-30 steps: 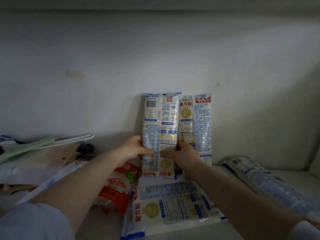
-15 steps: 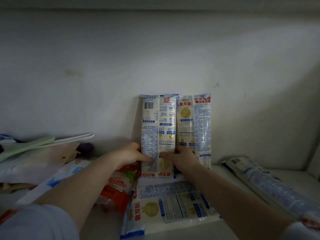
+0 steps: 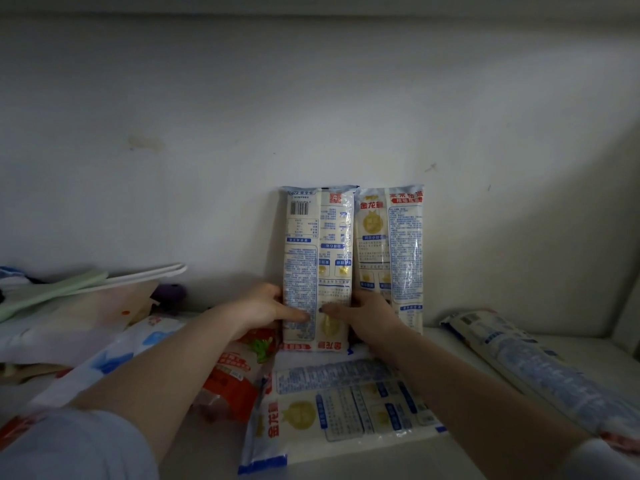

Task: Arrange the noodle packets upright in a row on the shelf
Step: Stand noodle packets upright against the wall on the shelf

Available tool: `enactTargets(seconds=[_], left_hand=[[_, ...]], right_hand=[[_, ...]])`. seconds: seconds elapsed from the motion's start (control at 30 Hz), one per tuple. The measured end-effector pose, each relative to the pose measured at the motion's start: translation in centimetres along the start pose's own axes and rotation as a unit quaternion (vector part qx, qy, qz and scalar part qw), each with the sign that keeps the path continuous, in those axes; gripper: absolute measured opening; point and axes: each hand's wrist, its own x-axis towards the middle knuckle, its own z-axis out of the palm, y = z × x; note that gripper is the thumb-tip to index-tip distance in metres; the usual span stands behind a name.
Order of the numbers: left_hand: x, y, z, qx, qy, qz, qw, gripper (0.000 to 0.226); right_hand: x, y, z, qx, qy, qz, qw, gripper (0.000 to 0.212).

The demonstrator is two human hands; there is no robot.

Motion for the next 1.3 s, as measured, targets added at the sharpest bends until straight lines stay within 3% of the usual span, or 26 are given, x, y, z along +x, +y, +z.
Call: enactTargets(seconds=[0.27,0.33,0.4,0.47,0.6,0.77,0.87,1.07,1.2,1.3], left_hand=[[-0.9,1.2,-0.2,0.044,0.059,-0.002,0.997,0.042],[-2.0,2.2,-0.2,0.099,0.134,0.027,0.986,0.039],[-3.5,3.2,-0.2,0.139,0.248,0.070,0.956,0.041],[-5.2,4.7,0.3,0.139,0.315,0.135,0.929,0.037],[-7.3,8.2,3.9,0.135,0.234,0.200,0.942,0.031],[-5.9,10.5,8.1,0.278,0.148,0.150,0.937,0.046],[-4.6,10.7,9.4,0.322,0.135,0.100,0.932,0.046],[-1.4,8.8,10.3,0.272,0.068,0.046,0.959,0.048],[-0.1,8.0,11.2,0.207,0.004,0.006,0.978,0.056],[0.1,8.0,11.7,0.195,-0.001,-0.007,0.981,0.061]], right_hand=[[-0.9,-0.7,-1.1,-0.015,-0.021,0.026,0.999,0.033],[-1.8,-1.3,-2.8,-0.036,-0.037,0.016,0.999,0.033],[-3.0,-2.1,-4.7,-0.072,-0.034,0.000,0.997,0.029],[-4.1,-3.2,-6.6,-0.090,-0.016,-0.014,0.996,0.023],[-4.9,-4.9,-9.4,-0.203,0.068,-0.026,0.976,0.034],[-5.4,-6.6,-11.0,-0.459,0.068,0.008,0.886,0.054],[-5.5,-6.6,-11.2,-0.508,0.050,0.018,0.860,0.059],[-4.1,-5.2,-11.1,-0.484,0.032,0.031,0.874,0.063],[-2.5,-4.2,-10.5,-0.410,0.006,0.046,0.911,0.046],[-1.5,-3.3,-10.3,-0.355,-0.007,0.046,0.934,0.047]])
